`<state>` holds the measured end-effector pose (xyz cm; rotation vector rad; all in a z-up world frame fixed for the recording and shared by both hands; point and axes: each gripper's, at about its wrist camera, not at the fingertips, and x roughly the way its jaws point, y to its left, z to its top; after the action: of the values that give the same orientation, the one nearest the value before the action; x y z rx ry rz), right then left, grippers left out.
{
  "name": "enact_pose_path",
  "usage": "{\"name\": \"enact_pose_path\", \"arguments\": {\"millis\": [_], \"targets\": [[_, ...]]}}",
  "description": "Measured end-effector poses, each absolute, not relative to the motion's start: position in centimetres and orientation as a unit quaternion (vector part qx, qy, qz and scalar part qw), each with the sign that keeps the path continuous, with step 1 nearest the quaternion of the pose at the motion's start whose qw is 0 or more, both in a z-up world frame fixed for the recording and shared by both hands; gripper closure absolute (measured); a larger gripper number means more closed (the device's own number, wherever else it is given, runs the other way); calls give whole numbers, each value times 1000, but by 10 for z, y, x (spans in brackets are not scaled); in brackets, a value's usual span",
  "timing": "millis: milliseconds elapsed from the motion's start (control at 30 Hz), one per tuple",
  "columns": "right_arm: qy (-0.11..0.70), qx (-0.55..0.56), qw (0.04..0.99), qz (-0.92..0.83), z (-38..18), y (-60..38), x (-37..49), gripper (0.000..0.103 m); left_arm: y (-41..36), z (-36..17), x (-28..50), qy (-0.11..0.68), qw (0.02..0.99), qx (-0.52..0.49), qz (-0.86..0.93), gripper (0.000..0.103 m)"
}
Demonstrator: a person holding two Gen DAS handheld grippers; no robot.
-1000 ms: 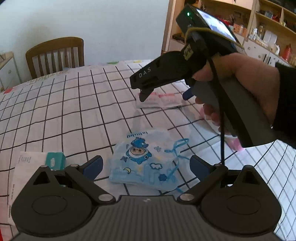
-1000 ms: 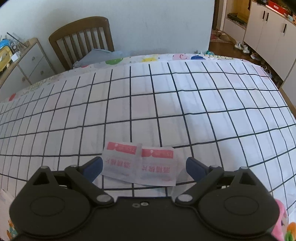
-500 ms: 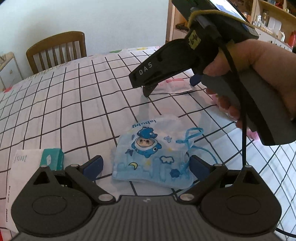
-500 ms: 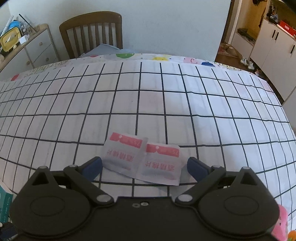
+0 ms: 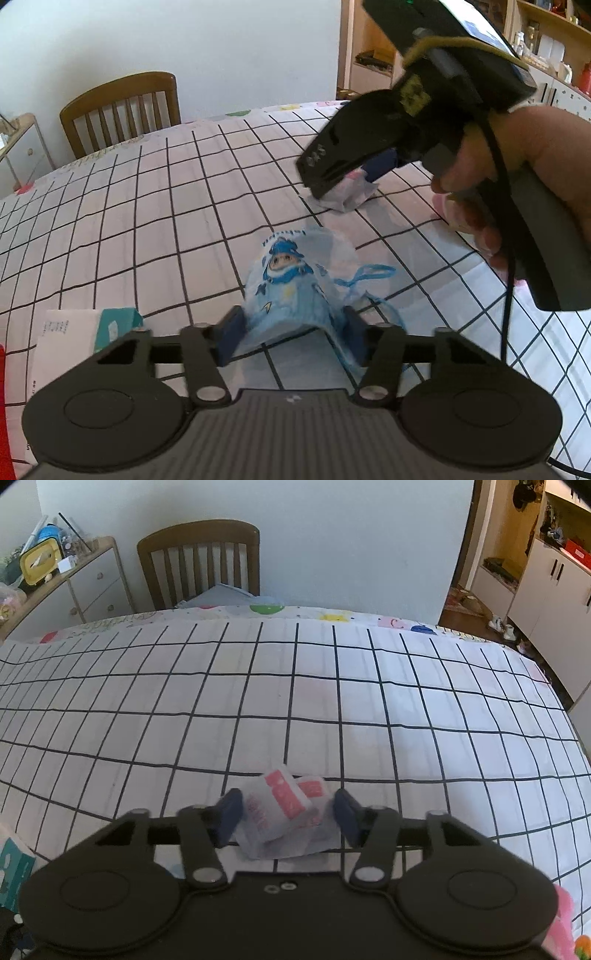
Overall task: Organize soft objects
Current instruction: 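Close the left tool on the blue mask while the right tool grasps the pink wipe packet, then lift and carry the blue mask and wipe packet with both tools over the tin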
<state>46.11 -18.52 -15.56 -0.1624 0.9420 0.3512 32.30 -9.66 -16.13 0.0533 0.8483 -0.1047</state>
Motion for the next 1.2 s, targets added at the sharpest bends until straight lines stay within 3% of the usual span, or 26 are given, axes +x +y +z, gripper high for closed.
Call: {"name": "enact_pose_path", "arguments": {"millis": [67, 233, 500, 1200], "targets": [[449, -77, 872, 176, -154, -186, 459, 64, -93, -160, 324, 410, 910, 24, -49, 67], [444, -62, 875, 184, -149, -190, 457, 79, -85, -158, 325, 411, 911, 13, -41, 81], [431, -29, 873, 227, -133, -197, 450, 96, -74, -148, 316, 398, 917, 1, -31, 84], [383, 4, 868, 317, -53, -199, 372, 97, -38, -84, 267, 368, 930, -27, -1, 84]]}}
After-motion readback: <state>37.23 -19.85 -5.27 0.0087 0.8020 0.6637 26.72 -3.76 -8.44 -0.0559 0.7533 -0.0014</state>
